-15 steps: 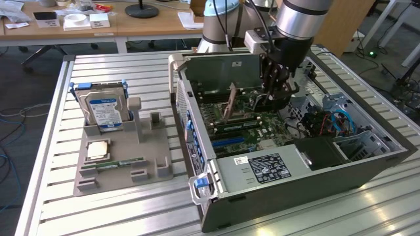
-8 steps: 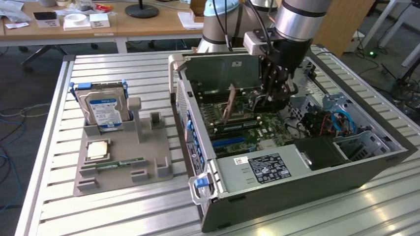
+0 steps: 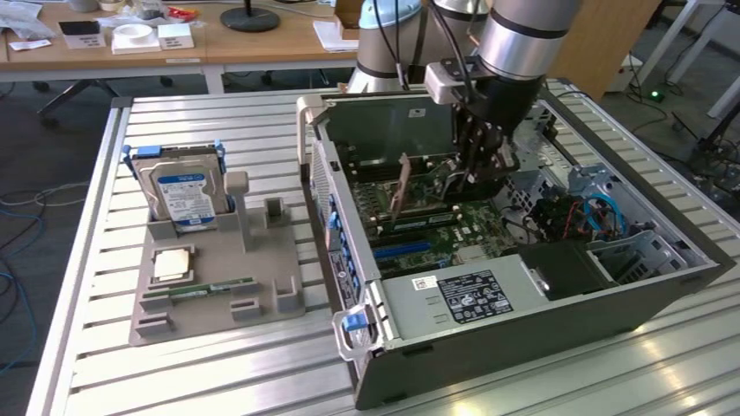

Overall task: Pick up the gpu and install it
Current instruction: 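Insert the gpu into the slot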

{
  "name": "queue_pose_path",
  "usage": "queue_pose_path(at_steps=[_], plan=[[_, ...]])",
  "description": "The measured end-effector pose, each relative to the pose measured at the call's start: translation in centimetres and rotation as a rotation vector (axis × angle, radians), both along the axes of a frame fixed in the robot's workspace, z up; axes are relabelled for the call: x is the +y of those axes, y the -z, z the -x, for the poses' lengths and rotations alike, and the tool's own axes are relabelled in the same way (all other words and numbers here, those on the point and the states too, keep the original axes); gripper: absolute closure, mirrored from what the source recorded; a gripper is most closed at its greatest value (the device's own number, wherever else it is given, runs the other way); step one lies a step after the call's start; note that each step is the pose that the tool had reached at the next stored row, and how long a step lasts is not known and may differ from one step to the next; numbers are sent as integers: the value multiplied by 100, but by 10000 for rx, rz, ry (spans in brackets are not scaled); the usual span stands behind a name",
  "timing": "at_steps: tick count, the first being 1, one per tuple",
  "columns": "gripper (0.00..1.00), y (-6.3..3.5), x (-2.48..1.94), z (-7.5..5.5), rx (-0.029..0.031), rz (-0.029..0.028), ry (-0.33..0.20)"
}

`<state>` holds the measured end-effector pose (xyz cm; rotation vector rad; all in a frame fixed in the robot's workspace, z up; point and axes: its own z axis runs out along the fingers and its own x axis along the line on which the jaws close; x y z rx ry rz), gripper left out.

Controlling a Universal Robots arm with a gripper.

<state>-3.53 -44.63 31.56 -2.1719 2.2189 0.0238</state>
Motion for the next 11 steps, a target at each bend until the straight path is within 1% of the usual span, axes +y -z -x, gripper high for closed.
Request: queue_pose_path(at_steps=[6, 9, 11], plan=[[74, 22, 0, 27, 2, 2, -1], [74, 35, 0, 68, 0, 1, 0], [74, 39, -12, 78, 1, 1, -1]])
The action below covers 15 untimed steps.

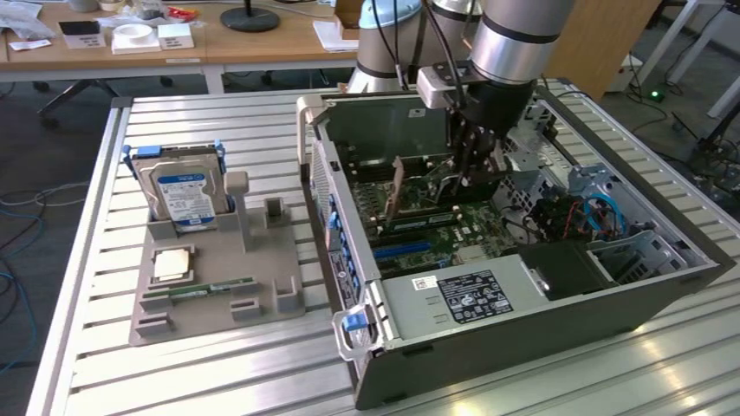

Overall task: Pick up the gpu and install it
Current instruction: 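Insert the gpu into the slot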

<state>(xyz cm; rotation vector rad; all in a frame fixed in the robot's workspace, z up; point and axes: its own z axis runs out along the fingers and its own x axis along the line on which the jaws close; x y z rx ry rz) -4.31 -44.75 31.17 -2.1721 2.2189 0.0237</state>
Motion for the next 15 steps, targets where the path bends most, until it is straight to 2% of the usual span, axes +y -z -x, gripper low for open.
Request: queue_pose_path(at_steps=[4, 15], plan=[[74, 12, -41, 11, -1, -3, 4], [74, 75, -42, 115, 0, -1, 2]])
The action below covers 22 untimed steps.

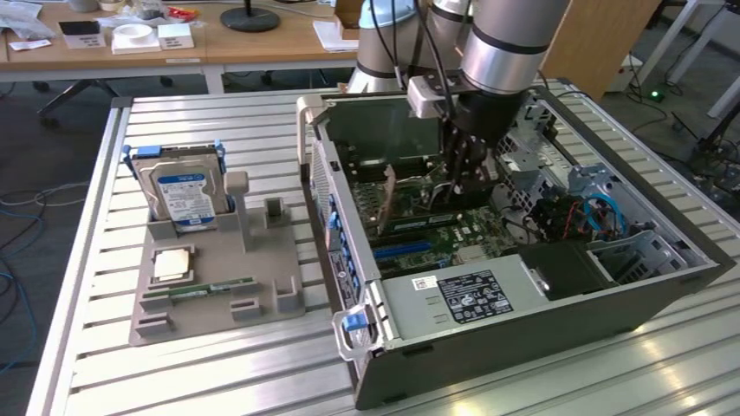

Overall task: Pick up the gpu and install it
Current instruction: 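Insert the gpu into the slot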

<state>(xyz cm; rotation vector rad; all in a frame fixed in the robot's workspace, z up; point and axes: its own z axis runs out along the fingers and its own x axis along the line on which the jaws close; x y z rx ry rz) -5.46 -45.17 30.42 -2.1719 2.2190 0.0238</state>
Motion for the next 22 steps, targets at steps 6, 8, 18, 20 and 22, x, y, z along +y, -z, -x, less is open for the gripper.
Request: queue_pose_path(at_steps=[6, 8, 18, 20, 22], plan=[[74, 53, -1, 35, 0, 0, 0], [74, 74, -1, 47, 0, 0, 0], [74, 116, -10, 92, 1, 0, -5], [74, 116, -10, 92, 1, 2, -6], [74, 117, -10, 93, 1, 1, -4]])
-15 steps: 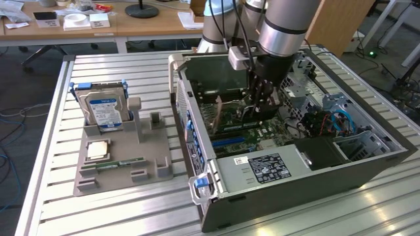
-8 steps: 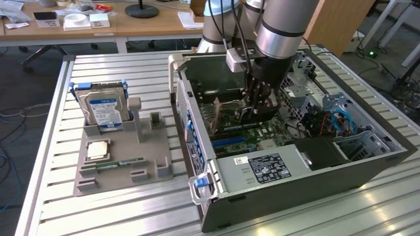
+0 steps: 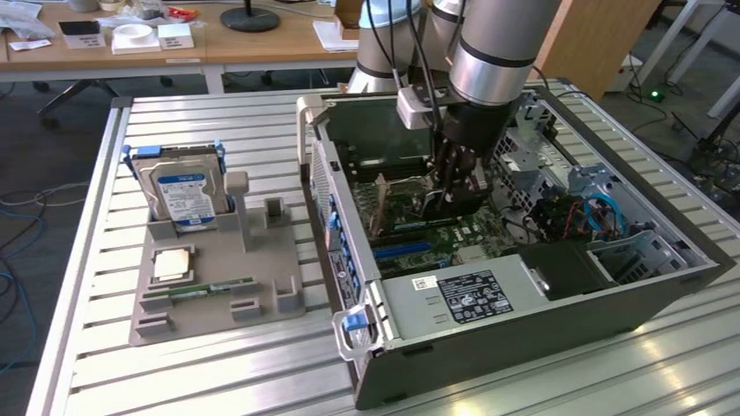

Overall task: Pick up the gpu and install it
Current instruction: 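Insert the gpu into the slot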

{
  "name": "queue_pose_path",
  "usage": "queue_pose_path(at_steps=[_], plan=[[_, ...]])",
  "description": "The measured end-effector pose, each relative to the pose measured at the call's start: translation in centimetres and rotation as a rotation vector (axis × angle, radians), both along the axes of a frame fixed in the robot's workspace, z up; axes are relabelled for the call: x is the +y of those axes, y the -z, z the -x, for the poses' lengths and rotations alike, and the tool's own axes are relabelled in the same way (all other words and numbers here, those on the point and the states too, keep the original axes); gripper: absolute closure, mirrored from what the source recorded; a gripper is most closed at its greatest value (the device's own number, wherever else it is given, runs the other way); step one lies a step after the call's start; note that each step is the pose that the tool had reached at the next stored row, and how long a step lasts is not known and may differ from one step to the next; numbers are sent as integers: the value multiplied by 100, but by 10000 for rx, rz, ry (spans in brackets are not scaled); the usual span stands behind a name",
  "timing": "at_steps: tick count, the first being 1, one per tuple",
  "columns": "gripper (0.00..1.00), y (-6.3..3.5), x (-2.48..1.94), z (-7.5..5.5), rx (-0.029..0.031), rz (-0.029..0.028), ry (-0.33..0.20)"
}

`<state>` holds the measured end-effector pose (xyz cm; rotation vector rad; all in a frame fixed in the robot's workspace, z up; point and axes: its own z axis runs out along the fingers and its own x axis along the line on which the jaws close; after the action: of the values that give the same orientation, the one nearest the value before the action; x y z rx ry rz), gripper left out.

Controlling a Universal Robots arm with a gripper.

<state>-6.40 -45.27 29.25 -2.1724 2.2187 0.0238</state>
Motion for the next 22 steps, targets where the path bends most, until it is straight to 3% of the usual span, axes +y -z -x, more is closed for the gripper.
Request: queue_pose_path(at_steps=[22], plan=[[74, 91, 0, 19, -1, -3, -1]])
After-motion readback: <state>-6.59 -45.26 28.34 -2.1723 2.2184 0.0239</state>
